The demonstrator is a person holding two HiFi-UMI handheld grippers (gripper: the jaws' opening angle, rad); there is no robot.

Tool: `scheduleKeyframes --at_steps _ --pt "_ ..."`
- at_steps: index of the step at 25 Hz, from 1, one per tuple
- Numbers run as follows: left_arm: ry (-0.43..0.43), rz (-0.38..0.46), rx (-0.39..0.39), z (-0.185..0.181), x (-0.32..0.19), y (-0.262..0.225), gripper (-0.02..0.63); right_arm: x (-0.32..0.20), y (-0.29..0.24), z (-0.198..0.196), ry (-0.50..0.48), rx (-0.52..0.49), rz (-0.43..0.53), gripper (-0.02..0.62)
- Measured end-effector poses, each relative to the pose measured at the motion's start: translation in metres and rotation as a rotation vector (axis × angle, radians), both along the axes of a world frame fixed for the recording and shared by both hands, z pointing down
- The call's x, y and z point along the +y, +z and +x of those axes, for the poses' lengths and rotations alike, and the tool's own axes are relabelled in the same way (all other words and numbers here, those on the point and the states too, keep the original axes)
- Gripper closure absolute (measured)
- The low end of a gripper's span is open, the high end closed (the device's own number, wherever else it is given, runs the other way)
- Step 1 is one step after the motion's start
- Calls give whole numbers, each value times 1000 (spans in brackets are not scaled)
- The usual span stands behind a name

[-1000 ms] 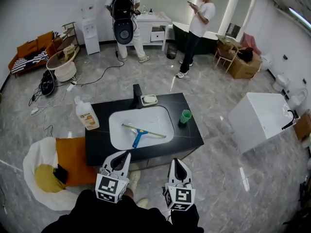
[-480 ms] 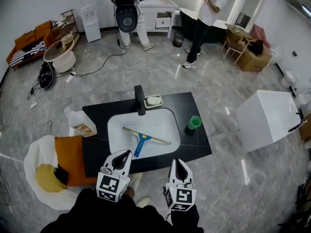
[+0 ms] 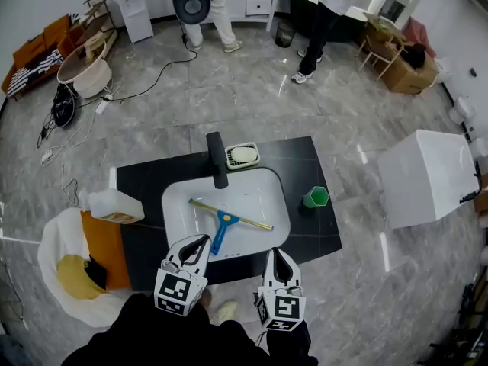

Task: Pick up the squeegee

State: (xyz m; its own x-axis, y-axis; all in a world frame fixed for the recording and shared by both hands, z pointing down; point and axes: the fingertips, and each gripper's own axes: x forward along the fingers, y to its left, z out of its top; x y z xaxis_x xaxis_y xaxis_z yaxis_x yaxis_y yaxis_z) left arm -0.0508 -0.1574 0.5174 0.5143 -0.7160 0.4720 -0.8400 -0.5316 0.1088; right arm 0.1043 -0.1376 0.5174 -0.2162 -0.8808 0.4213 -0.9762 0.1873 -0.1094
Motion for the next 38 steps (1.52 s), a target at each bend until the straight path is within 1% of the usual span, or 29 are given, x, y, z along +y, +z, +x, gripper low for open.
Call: scheduleKeyframes --at_steps 5,12,18,20,25,29,33,34,35,36,38 --pt "3 -64 -7 -2 -22 29 588 -21 29 -1 5 -2 -54 580" --pt "13 -140 -23 0 -40 72 588 -41 66 -6 10 -30 -122 580" --pt "35 -184 -18 3 -54 96 588 -55 93 -6 19 -40 -164 580" --pt "36 -203 -17 5 -58 105 588 -60 99 -6 21 -44 -173 580" --pt "0 -287 -28 3 -65 130 588 -66 105 -8 22 -46 -193 580" --pt "2 -332 -39 6 -71 149 586 -70 107 -2 36 -38 -198 580" --pt "10 -400 -56 10 -70 173 584 -72 110 4 48 -31 -205 580" --pt "14 -416 -52 12 -71 178 574 -73 110 5 52 -30 -207 580" --pt "18 -434 -47 14 -71 184 529 -74 111 6 55 -30 -209 580" --pt "21 -455 -41 16 -71 189 468 -74 111 7 58 -30 -210 580" --pt "22 -494 -40 19 -69 199 449 -75 112 8 61 -29 -214 580"
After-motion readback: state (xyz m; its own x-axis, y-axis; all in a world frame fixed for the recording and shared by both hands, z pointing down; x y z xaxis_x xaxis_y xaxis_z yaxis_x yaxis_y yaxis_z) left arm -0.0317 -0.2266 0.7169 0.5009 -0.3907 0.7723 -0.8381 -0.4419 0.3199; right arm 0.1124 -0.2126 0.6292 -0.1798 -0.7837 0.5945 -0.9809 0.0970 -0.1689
